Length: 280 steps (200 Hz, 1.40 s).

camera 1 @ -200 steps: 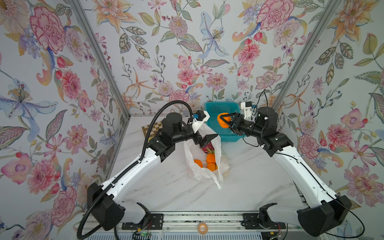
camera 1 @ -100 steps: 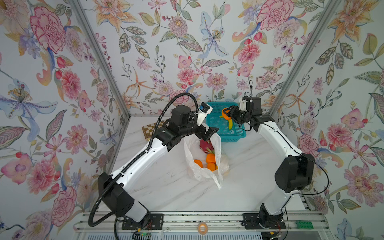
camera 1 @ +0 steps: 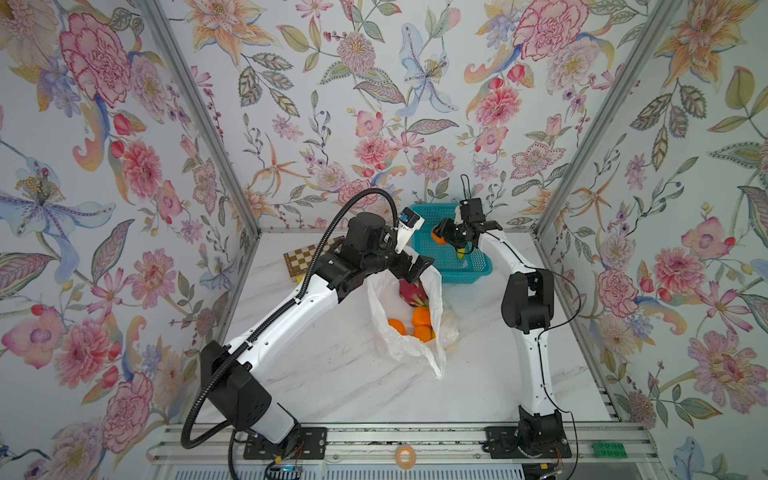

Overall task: Untie the knot of the plastic bag and take out the fruit
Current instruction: 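Carry the orange with the right gripper to the teal basket and release it, then return the right gripper to the bag while the left gripper lowers into it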

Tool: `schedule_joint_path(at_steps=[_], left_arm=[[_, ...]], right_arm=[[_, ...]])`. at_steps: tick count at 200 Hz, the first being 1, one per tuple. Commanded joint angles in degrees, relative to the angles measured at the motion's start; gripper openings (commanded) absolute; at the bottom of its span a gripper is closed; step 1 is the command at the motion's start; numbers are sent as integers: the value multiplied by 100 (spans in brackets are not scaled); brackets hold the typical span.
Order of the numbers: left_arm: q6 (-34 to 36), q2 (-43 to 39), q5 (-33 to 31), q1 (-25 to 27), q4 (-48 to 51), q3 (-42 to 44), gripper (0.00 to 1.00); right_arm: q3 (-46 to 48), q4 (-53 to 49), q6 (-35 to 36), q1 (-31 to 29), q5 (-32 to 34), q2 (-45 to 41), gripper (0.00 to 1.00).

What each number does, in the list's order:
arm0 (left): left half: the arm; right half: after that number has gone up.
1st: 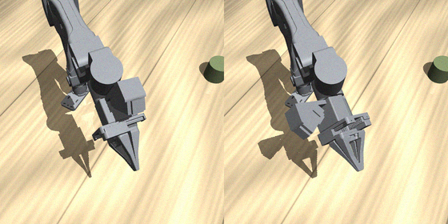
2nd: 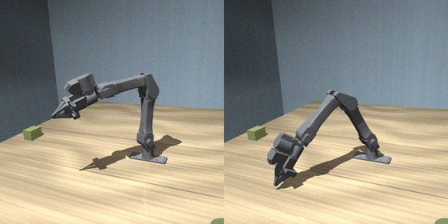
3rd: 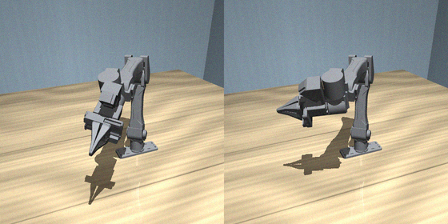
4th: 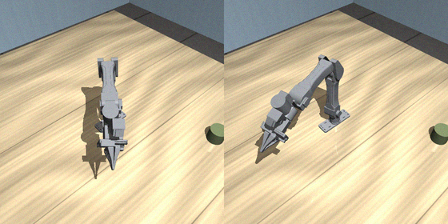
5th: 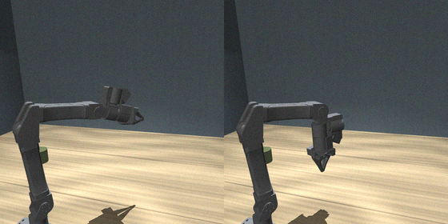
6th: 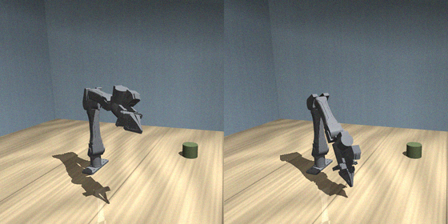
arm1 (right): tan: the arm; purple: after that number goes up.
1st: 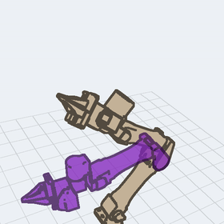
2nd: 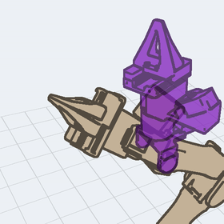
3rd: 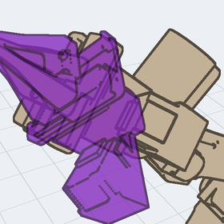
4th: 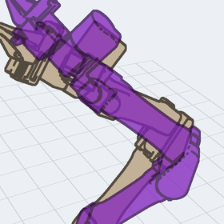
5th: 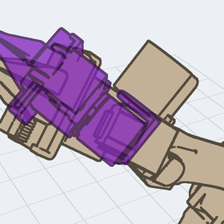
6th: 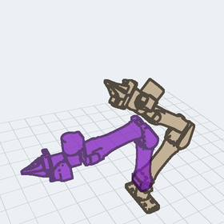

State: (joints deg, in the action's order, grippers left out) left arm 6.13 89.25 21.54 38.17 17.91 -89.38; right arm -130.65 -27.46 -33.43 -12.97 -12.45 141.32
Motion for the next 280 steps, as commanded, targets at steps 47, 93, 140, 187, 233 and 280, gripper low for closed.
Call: schedule_joint_path(at_steps=[47, 93, 140, 187, 233, 280], left_arm=[[134, 230, -167, 52, -11, -262, 99], [141, 502, -284, 50, -33, -508, 99], [186, 576, -855, 52, -92, -619, 99], [-351, 489, -1397, 39, -193, -537, 99], [-930, 131, -1523, 59, 49, -431, 99], [-1351, -533, -1318, 95, 483, -115, 96]], right_arm=[[-1418, -172, 348, -11, 605, 1254, 60], [-1559, -59, 319, -9, 568, 1443, 69], [-1106, -89, 373, 66, 525, 885, 90], [-281, -292, 469, 205, 153, -215, 93], [1064, -320, 362, 185, 7, -1623, 94], [2701, -315, 338, -3, 21, -3218, 95]])
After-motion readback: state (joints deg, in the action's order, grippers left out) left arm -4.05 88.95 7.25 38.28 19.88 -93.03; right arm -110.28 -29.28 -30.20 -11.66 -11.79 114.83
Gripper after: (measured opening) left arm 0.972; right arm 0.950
